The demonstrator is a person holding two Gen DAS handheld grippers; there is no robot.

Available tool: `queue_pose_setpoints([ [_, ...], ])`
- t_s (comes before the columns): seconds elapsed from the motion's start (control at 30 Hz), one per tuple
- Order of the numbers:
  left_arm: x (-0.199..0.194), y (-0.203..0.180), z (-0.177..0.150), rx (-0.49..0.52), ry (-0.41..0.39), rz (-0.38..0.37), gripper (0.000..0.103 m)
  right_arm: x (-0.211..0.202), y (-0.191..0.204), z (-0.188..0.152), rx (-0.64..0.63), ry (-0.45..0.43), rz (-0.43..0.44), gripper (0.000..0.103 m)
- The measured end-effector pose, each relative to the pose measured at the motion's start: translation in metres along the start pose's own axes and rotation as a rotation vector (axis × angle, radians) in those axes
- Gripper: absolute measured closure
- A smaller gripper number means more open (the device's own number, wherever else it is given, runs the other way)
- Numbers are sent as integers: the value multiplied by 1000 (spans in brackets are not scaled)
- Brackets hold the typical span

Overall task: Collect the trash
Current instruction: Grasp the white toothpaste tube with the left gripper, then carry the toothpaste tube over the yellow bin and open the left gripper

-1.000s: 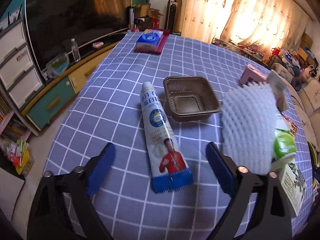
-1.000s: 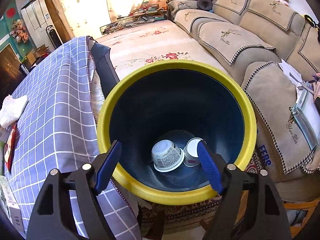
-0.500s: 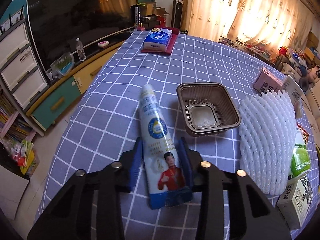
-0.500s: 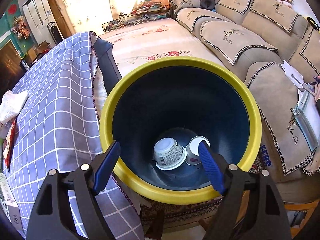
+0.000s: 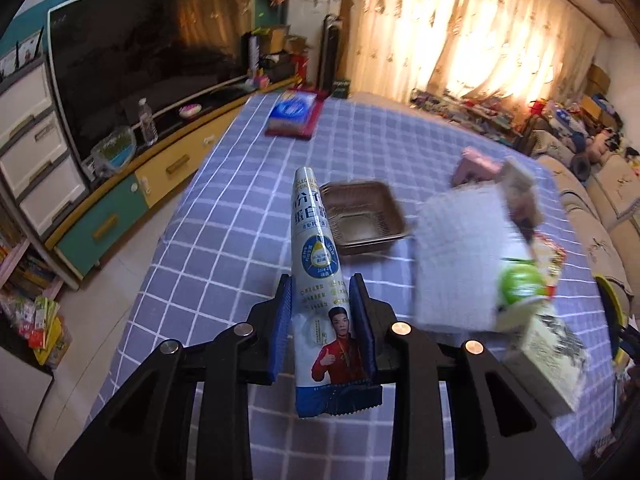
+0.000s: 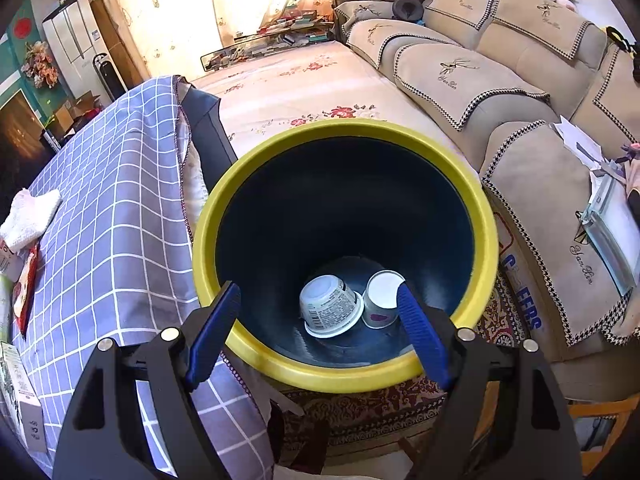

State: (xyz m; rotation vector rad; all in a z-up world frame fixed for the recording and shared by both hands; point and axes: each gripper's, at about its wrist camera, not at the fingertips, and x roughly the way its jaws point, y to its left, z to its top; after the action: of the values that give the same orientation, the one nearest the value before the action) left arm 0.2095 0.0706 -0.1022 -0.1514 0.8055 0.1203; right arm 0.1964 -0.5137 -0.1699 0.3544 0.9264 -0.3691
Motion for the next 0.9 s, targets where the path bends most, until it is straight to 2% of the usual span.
queue_pose_setpoints([
  [0.23, -37, -67, 3, 121, -40, -151, 73, -14, -19, -2, 24, -25, 6, 27],
  [0.4, -42, -153, 3, 272, -19, -337, 73, -27, -42, -1, 60, -54, -4, 27],
  [0.63, -43, -284, -1, 472, 13, -549, 73, -38, -86, -3, 132, -76, -26, 27],
  [0.73, -41, -340, -5, 540, 45, -629, 73, -40, -102, -4, 159, -78, -36, 27],
  [0.9, -34, -426, -21, 634, 93, -696, 73, -44, -126, -8, 197, -86, -47, 27],
])
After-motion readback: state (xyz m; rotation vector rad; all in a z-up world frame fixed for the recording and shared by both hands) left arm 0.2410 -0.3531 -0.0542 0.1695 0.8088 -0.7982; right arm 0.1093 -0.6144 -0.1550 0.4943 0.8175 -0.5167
